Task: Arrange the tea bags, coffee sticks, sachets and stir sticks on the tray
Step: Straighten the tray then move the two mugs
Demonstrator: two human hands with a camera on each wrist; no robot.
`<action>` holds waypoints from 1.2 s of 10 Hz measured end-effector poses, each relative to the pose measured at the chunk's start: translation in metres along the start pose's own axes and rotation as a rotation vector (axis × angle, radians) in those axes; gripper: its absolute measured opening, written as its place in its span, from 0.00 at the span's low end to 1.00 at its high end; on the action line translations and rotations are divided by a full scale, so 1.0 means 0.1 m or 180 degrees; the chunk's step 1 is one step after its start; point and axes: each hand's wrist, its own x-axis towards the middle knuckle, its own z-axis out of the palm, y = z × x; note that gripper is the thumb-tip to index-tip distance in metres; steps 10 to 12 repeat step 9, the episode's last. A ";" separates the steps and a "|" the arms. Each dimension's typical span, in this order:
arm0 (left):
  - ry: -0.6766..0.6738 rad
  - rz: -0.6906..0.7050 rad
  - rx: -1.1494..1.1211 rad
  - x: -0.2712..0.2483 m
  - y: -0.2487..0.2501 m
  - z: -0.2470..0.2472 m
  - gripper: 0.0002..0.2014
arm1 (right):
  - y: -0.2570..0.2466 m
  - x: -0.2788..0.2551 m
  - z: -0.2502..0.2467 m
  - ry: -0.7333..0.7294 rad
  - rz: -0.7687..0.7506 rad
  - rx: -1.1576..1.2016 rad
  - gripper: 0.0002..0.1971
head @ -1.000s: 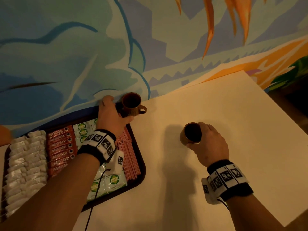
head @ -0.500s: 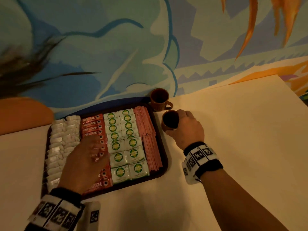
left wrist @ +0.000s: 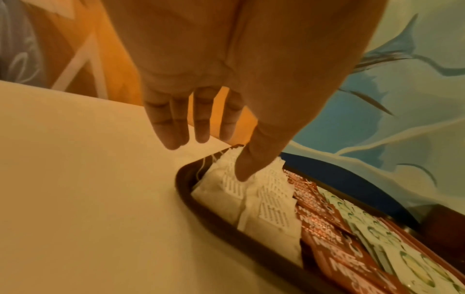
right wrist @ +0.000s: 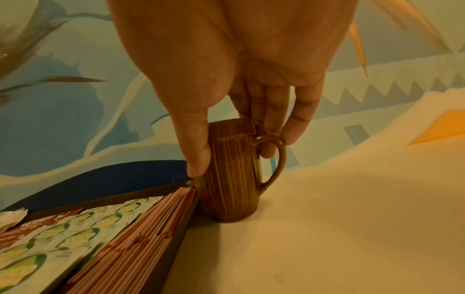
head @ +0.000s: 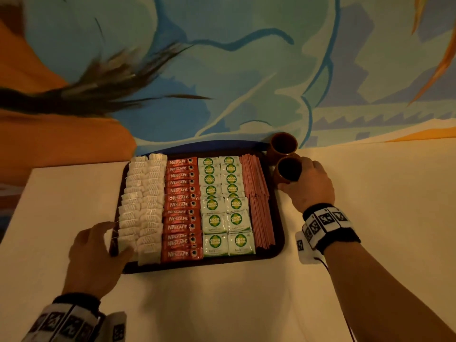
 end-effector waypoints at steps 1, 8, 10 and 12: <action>-0.0149 -0.0093 0.0055 0.00 -0.15 0.04 0.37 | -0.02 -0.02 -0.01 -0.0025 0.0003 -0.0040 0.44; -0.0504 0.0114 -0.0176 -0.08 -0.27 -0.05 0.31 | 0.14 -1.18 0.29 -0.0843 0.0136 0.0124 0.26; -0.0455 0.0094 -0.0369 -0.18 -0.36 -0.18 0.35 | 0.21 -1.44 0.24 -0.0694 0.0271 0.0322 0.33; -0.0455 0.0094 -0.0369 -0.18 -0.36 -0.18 0.35 | 0.21 -1.44 0.24 -0.0694 0.0271 0.0322 0.33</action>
